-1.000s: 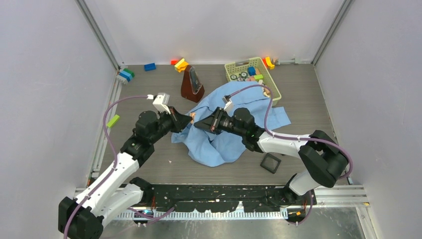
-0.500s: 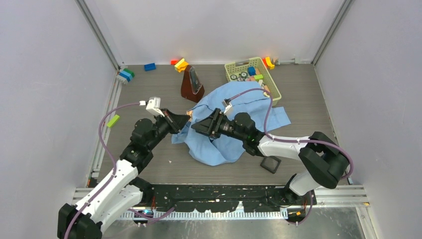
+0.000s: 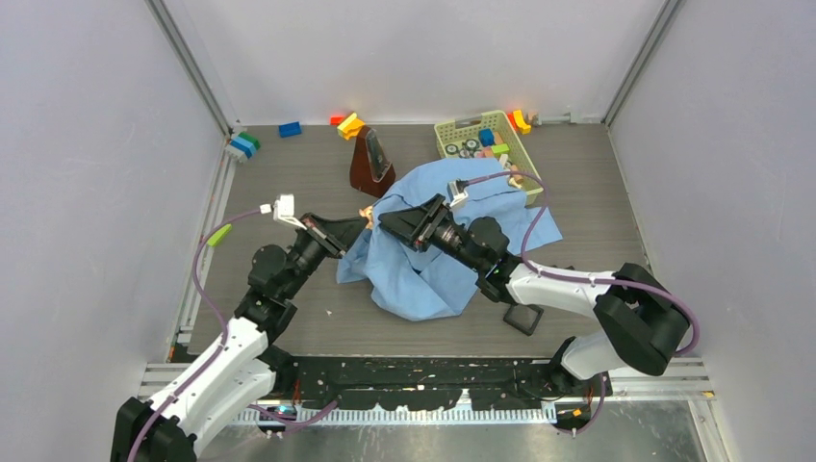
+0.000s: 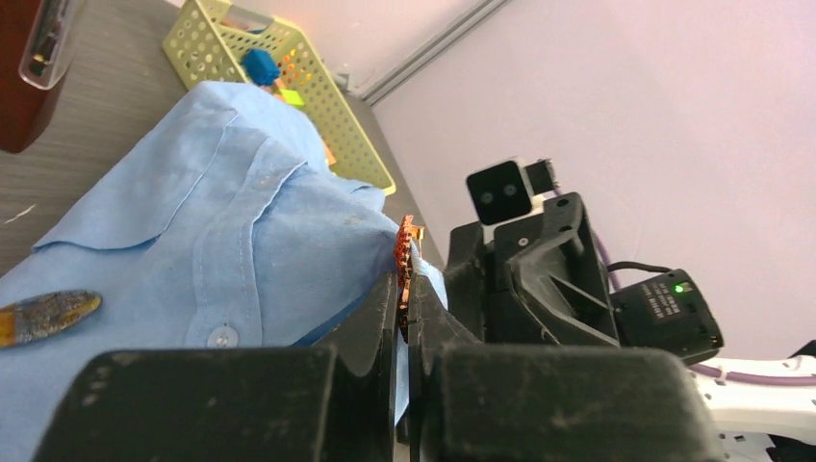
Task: Remove the brooch from the garment
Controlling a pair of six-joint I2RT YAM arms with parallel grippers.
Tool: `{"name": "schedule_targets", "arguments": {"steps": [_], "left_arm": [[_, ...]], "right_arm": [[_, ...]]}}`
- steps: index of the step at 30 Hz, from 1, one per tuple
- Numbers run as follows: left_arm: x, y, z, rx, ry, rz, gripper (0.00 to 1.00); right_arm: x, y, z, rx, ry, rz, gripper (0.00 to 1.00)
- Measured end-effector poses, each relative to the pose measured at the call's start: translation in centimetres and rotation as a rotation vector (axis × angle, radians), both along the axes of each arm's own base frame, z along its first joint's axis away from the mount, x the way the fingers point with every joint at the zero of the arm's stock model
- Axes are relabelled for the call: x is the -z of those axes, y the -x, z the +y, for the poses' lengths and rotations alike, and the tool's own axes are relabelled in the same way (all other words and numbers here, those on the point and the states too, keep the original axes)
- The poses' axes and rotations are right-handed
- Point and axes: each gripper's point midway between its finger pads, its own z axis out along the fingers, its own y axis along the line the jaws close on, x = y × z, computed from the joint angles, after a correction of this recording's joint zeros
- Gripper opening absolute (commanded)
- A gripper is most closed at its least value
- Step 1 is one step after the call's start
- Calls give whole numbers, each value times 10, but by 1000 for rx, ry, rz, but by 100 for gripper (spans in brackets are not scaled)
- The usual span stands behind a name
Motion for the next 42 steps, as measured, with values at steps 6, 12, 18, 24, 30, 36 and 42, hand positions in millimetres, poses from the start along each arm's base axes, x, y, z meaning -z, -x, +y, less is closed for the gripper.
{"name": "schedule_targets", "arguments": {"steps": [6,12,18,24,30,36,42], "left_arm": [[-6,3,1,5,60,-36,0],[-11,2,0,8,88,-60,0],[-15,2,0,8,91,-79,0],[-14,2,-1,13,85,-83,0],[-18,1,-4,29,121,-78,0],[-21,1,-3,29,132,-92,0],[-20,4,-3,40,128,-111,0]], "right_arm": [[1,-6,-4,33,-34,62,56],[1,-6,-4,30,-61,108,53],[11,-7,0,17,-57,148,58],[14,-6,0,11,-49,153,50],[16,-9,8,-15,-52,167,41],[11,-9,10,-27,-64,167,40],[9,-8,13,-48,-64,189,36]]}}
